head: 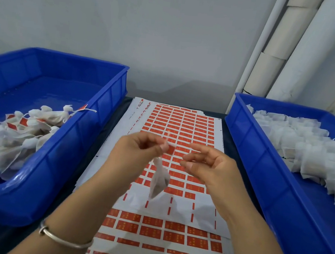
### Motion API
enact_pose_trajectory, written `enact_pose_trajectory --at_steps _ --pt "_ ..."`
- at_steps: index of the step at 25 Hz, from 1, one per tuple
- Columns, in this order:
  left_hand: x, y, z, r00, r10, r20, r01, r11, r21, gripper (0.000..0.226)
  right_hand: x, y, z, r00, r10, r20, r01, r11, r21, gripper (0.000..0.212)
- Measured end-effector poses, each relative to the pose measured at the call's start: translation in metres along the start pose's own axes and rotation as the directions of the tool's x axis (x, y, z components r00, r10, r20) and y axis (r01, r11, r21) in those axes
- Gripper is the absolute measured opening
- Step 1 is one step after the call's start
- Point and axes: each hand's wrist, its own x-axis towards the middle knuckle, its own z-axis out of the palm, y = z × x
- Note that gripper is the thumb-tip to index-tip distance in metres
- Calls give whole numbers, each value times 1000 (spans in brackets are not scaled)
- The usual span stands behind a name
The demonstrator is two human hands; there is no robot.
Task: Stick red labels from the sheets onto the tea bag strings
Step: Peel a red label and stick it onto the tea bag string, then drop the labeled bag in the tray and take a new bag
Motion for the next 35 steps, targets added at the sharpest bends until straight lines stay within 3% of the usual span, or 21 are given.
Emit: enact_pose_trajectory --at_steps 4,6,8,10,14,17,19,21,23,26,29,32,35 --pt "6 37 -50 959 195 -206 -244 938 -248 1 -1 10 -1 994 101 40 -100 995 -26 37" --pt "16 54 -83 886 331 -324 -410 887 -215 4 -2 17 2 987 140 72 -140 990 -5 36" --pt "35 67 -111 821 409 -398 -483 870 -102 10 -2 22 7 983 165 86 -167 986 22 32" --pt "66 75 -131 800 398 -449 -447 895 -2 12 -3 24 15 976 190 106 -195 980 40 27" --pt "124 66 -156 850 239 -470 -192 970 146 6 -5 27 31 959 248 135 -257 965 53 21" --pt "147 33 -167 901 110 -419 85 903 421 9 -9 28 36 952 268 150 -274 961 19 20" --pt "149 14 -166 926 54 -373 166 831 532 12 -12 27 37 946 280 164 -279 960 -26 21" --pt "145 4 -163 943 13 -332 193 791 580 16 -16 22 35 941 292 171 -286 956 -64 20" --pt "137 7 -159 957 18 -290 199 685 701 13 -21 15 31 939 292 178 -279 955 -98 18" --pt "122 29 -135 943 231 -239 82 533 842 10 -33 -7 17 961 227 156 -202 966 -163 14" --pt "83 41 -72 922 376 -98 -170 618 768 7 -48 -40 -16 988 130 85 -109 971 -211 12" --pt "40 14 -1 967 200 156 -254 742 621 9 -66 -74 -59 999 -7 -39 -4 960 -279 17" --pt "14 -30 48 940 46 339 -262 733 628 19 -51 -82 -117 973 -50 -227 -72 863 -499 22"
